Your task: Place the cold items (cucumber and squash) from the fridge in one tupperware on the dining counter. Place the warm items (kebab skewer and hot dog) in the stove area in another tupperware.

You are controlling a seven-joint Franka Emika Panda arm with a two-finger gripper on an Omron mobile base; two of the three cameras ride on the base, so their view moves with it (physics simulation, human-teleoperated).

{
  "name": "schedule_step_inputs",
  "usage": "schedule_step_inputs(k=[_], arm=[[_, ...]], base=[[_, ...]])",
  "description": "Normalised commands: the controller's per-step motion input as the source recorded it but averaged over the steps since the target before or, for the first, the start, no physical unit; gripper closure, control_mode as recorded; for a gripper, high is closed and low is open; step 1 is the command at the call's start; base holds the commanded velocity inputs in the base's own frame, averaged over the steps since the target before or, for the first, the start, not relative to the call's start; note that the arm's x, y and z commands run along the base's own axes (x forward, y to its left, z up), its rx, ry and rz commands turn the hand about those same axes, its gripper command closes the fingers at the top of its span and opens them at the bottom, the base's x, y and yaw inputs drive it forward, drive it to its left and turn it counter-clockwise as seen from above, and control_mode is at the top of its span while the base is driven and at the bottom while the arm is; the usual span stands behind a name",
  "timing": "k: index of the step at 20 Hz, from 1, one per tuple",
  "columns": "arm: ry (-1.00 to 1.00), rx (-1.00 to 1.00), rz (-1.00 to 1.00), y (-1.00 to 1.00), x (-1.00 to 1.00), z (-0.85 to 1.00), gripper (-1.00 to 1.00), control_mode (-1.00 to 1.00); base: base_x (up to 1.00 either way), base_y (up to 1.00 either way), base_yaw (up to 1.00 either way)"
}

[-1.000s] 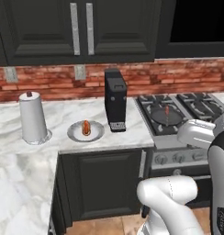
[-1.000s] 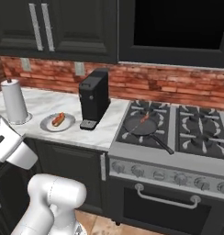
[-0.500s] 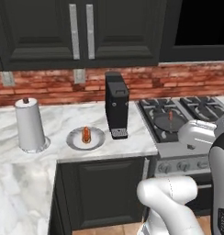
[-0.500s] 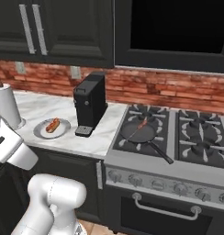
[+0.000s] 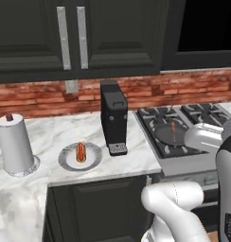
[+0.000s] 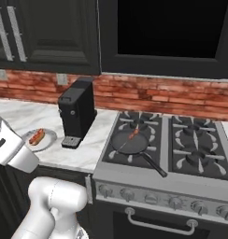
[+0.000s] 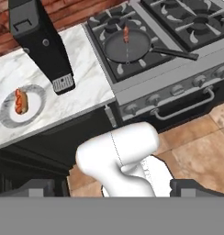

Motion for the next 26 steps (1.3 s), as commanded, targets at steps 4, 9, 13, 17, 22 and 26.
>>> schedule_step_inputs(k=[4,9,13,17,22,26], arm=[[0.00,0.00,0.00,0.00,0.00,0.00,-1.00,1.00],[0.00,0.00,0.00,0.00,0.00,0.00,-1.00,1.00],[0.00,0.00,0.00,0.00,0.00,0.00,-1.00,1.00],[0.00,0.00,0.00,0.00,0.00,0.00,-1.00,1.00],[0.03,0.04,0.00,-0.25,0.14,0.00,-1.00,-1.00],[0.08,0.07,0.00,-0.61,0.34,-0.07,-1.00,-1.00]], base=[[0.24,-0.36,-0.22],[0.44,-0.22,-0.14],[0.63,-0.40,-0.06],[0.54,-0.49,-0.02],[0.25,-0.33,0.00],[0.00,0.00,0.00]])
